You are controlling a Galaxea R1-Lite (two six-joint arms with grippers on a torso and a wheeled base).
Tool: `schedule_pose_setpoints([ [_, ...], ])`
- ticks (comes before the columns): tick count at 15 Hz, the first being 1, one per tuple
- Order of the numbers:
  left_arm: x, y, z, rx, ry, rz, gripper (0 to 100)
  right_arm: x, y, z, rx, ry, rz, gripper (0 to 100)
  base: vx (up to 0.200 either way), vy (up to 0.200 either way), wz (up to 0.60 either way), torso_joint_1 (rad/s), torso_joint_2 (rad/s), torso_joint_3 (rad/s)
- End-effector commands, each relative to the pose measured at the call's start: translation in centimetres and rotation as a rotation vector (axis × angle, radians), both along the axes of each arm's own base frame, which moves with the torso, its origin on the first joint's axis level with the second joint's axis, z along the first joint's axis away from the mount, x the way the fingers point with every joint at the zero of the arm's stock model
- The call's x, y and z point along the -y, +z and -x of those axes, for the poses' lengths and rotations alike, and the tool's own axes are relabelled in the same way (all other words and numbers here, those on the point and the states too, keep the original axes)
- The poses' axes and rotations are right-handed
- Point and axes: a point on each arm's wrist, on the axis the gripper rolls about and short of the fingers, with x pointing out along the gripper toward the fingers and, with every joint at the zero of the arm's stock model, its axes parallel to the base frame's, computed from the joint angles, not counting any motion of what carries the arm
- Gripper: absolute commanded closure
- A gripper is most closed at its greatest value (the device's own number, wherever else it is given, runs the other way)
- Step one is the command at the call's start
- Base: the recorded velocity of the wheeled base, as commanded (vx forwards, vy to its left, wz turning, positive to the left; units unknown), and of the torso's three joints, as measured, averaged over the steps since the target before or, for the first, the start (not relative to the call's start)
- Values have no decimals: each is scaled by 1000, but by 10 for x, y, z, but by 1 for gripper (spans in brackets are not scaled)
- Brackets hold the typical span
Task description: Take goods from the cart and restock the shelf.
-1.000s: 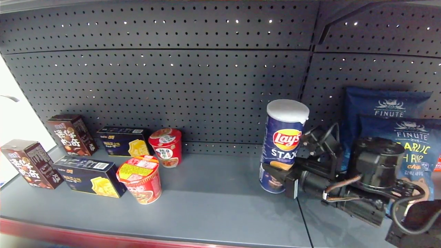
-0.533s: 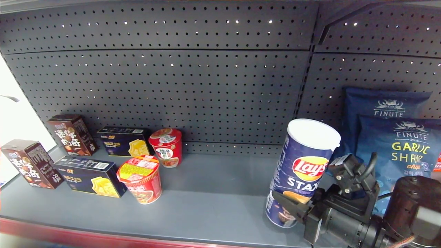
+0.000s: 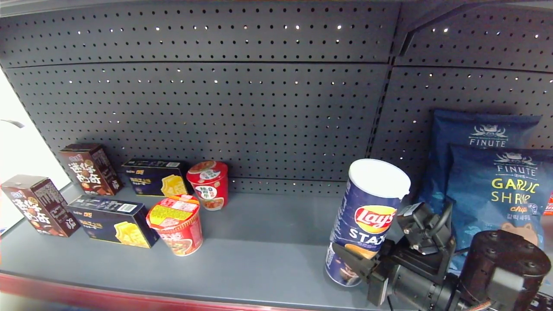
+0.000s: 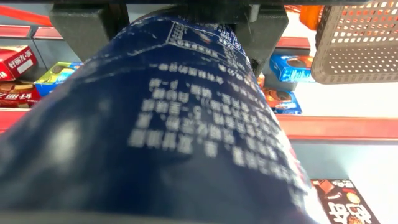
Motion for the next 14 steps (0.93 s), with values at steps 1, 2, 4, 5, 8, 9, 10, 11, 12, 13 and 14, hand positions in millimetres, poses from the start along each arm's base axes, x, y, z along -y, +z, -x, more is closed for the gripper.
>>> schedule_pose_setpoints([
  [1,0,0,0,0,1,0,100,-9,-20,-8,-30,1,33,100,0,0,0,0,0,0],
  [2,0,0,0,0,1,1,100,-10,-22,-9,-31,1,34,100,0,0,0,0,0,0],
  [4,0,-1,0,-5,1,1,100,-10,-23,-9,-34,1,37,100,0,0,0,0,0,0],
  [5,0,-1,0,-5,1,1,100,-10,-23,-10,-33,0,38,100,0,0,0,0,0,0],
  [8,0,-3,-1,-13,0,0,100,-7,-27,-7,-46,0,52,100,0,0,0,0,0,0],
  [9,0,-3,-1,-13,1,0,100,-7,-27,-7,-46,0,52,100,0,0,0,0,0,0],
  [10,0,-3,-1,-14,0,1,100,-8,-29,-8,-52,0,60,100,0,0,0,0,0,0],
  [11,0,-3,-1,-14,1,10,100,-8,-31,-8,-57,0,65,100,0,0,0,0,0,0],
  [12,0,-4,-1,-18,4,16,100,-9,-32,-9,-60,2,68,100,0,0,0,0,0,0],
  [13,0,-5,-1,-21,5,19,100,-10,-35,-9,-67,2,75,100,0,0,0,0,0,0],
  [14,0,-6,-2,-24,5,18,100,-10,-36,-10,-71,2,79,100,0,0,0,0,0,0],
])
